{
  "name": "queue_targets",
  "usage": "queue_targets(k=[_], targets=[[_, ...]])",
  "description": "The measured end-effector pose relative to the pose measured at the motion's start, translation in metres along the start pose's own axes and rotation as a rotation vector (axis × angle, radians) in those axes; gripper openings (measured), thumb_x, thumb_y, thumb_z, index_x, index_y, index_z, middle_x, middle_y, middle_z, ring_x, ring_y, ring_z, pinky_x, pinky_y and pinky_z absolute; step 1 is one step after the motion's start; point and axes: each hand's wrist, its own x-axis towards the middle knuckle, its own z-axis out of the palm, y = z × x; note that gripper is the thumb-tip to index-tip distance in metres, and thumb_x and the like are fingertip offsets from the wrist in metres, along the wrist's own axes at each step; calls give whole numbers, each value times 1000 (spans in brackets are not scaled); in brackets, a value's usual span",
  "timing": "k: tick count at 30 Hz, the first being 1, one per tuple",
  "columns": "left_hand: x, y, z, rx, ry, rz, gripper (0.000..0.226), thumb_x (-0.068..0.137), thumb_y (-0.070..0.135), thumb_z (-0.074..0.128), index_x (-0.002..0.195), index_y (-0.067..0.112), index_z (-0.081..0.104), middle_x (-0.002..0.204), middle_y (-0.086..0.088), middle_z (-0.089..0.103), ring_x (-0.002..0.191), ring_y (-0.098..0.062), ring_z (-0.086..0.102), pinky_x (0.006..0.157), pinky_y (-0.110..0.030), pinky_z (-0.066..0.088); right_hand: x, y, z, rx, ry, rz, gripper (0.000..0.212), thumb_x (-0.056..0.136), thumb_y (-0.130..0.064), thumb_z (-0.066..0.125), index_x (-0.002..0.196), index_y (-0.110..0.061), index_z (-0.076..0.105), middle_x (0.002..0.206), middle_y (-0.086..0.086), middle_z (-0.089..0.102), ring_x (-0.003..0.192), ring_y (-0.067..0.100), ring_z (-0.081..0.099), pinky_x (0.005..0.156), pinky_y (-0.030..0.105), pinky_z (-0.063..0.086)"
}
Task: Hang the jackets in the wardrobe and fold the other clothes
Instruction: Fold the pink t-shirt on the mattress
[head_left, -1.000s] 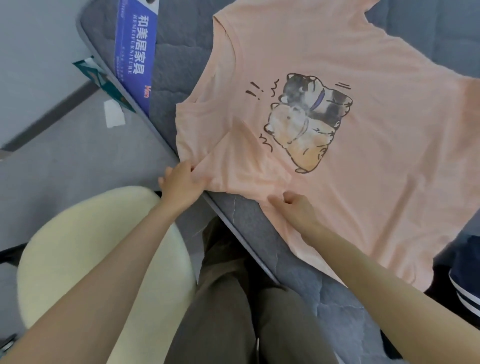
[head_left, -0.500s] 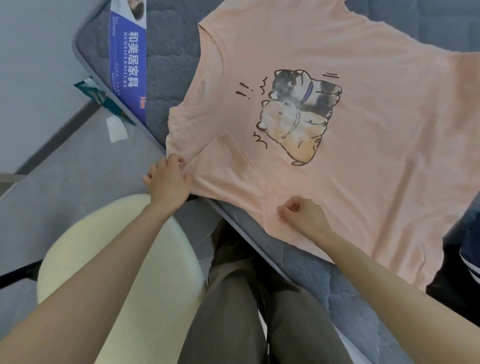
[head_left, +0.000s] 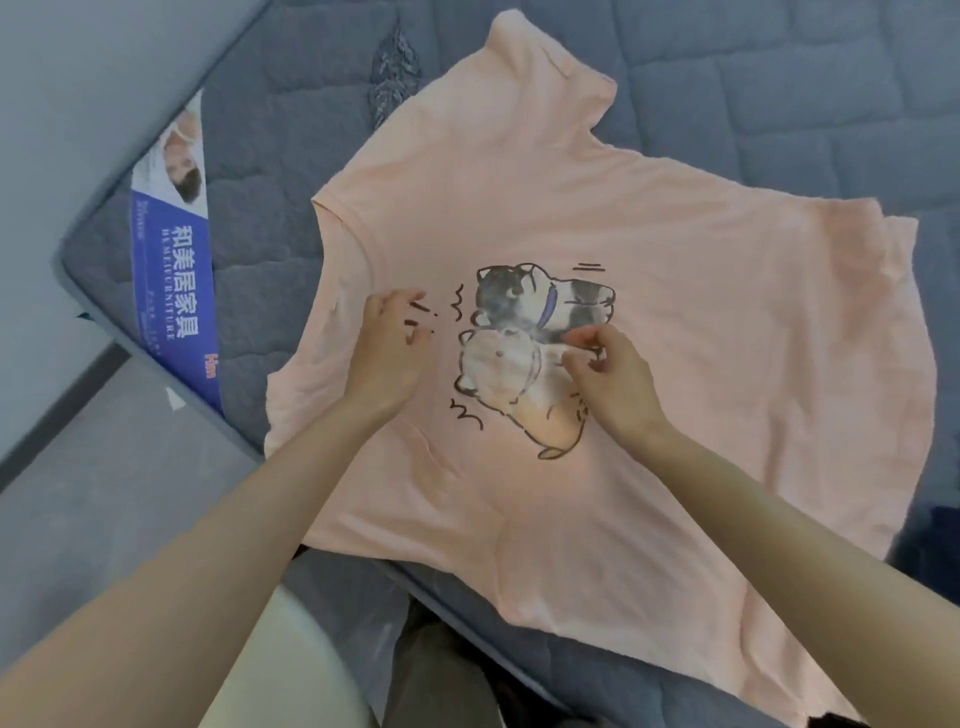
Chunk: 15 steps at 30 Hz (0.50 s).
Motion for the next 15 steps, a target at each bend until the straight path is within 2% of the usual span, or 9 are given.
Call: queue_targets(k=[2, 3, 6, 8, 10, 11, 13, 14, 15], targets=[[34, 10, 3, -29, -1, -11, 42, 98, 12, 41, 140, 20, 40, 142, 0, 31, 105, -12, 49, 89, -14, 33, 29, -10, -3, 13, 47, -21, 16, 91, -11, 53, 106, -15, 60, 112, 3, 60, 79, -1, 53, 69, 10, 38], [51, 15, 4, -37, -1, -10, 43, 98, 11, 40, 141, 19, 39, 144, 0, 28, 113, -16, 48, 93, -16, 33, 44, -14, -4, 16, 69, -24, 17, 92, -12, 53, 107, -16, 59, 113, 3, 60, 80, -1, 54, 69, 12, 38], [107, 31, 6, -33, 6, 32, 47, 97, 8, 40, 143, 17, 38, 151, -1, 19, 130, -23, 39, 101, -16, 31, 91, -30, -8, 25, 110, -38, 19, 93, -17, 53, 111, -20, 57, 118, 1, 59, 87, 13, 55, 74, 21, 40], [144, 41, 5, -48, 12, 71, 49, 96, 7, 41, 145, 13, 35, 153, -5, 18, 137, -20, 31, 103, -15, 29, 125, -44, -10, 33, 139, -57, 25, 93, -18, 54, 118, -19, 55, 123, -1, 58, 90, 16, 55, 81, 26, 44], [179, 51, 4, -69, 29, 99, 52, 96, 5, 44, 146, 10, 32, 153, -8, 20, 141, -19, 25, 110, -20, 27, 159, -58, -12, 23, 162, -56, 32, 93, -17, 55, 125, -15, 52, 128, 0, 55, 98, 18, 56, 91, 27, 42], [196, 56, 4, -82, 45, 114, 53, 95, 5, 45, 146, 9, 31, 154, -8, 20, 142, -19, 23, 110, -14, 24, 176, -65, -13, 26, 173, -50, 35, 92, -16, 55, 127, -12, 49, 128, 2, 53, 104, 20, 55, 94, 28, 42], [227, 65, 5, -84, 82, 135, 55, 95, 6, 47, 147, 8, 30, 155, -10, 20, 143, -18, 20, 99, 4, 13, 208, -77, -13, 108, 216, -6, 38, 89, -12, 56, 126, -6, 48, 122, 5, 49, 109, 21, 51, 98, 39, 44], [242, 69, 7, -87, 92, 125, 54, 95, 9, 47, 147, 9, 30, 155, -10, 21, 143, -17, 21, 98, 5, 12, 222, -83, -13, 164, 243, 35, 41, 87, -13, 57, 126, -5, 47, 120, 6, 45, 110, 21, 49, 99, 43, 45], [256, 73, 8, -97, 95, 101, 54, 96, 11, 47, 147, 9, 30, 154, -10, 22, 142, -17, 23, 100, 0, 13, 234, -89, -13, 216, 263, 93, 47, 86, -16, 59, 129, -7, 46, 124, 6, 41, 112, 21, 48, 99, 44, 45]])
